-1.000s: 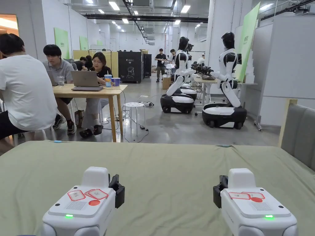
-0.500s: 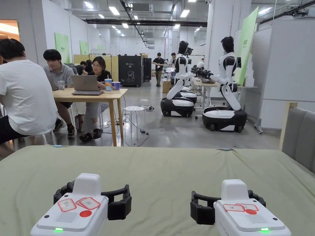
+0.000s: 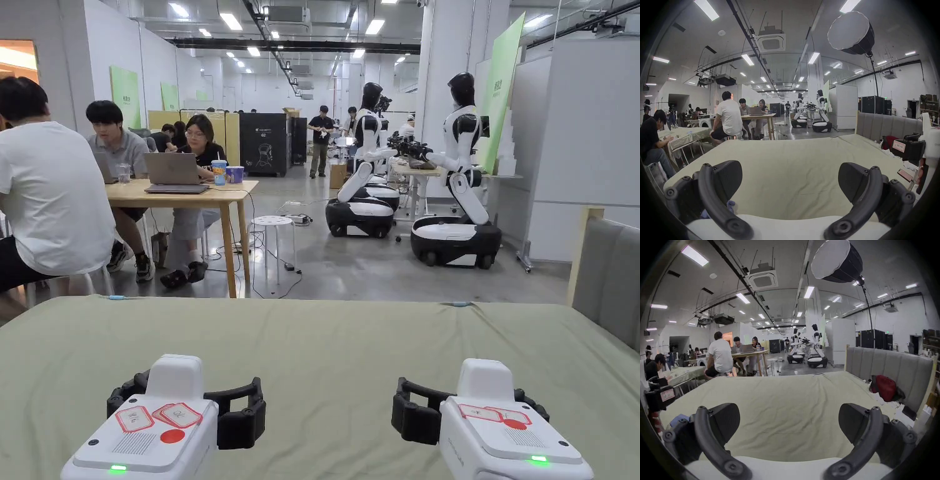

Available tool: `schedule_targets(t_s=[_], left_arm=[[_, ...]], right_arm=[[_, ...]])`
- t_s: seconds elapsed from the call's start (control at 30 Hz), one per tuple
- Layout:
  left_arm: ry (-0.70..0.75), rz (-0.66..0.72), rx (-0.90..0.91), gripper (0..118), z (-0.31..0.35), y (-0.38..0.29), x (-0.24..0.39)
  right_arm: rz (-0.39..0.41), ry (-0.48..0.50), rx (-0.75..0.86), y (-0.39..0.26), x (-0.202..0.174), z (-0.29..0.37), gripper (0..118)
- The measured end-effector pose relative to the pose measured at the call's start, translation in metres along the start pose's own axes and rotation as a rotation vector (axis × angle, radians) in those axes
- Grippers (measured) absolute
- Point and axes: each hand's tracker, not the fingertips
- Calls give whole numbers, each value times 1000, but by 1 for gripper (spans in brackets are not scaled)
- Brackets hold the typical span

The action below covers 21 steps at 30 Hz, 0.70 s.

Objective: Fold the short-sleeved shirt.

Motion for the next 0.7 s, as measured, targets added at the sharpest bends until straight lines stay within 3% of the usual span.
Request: schedule_targets(t_s=[0.23, 0.7], left_arm=[[-9, 2, -5, 118, -1, -1, 6], [-11, 7, -5, 118, 3, -3, 7]], right_arm=[[54, -103, -23, 5, -16, -1, 118], [33, -85, -22, 14, -16, 12, 118]])
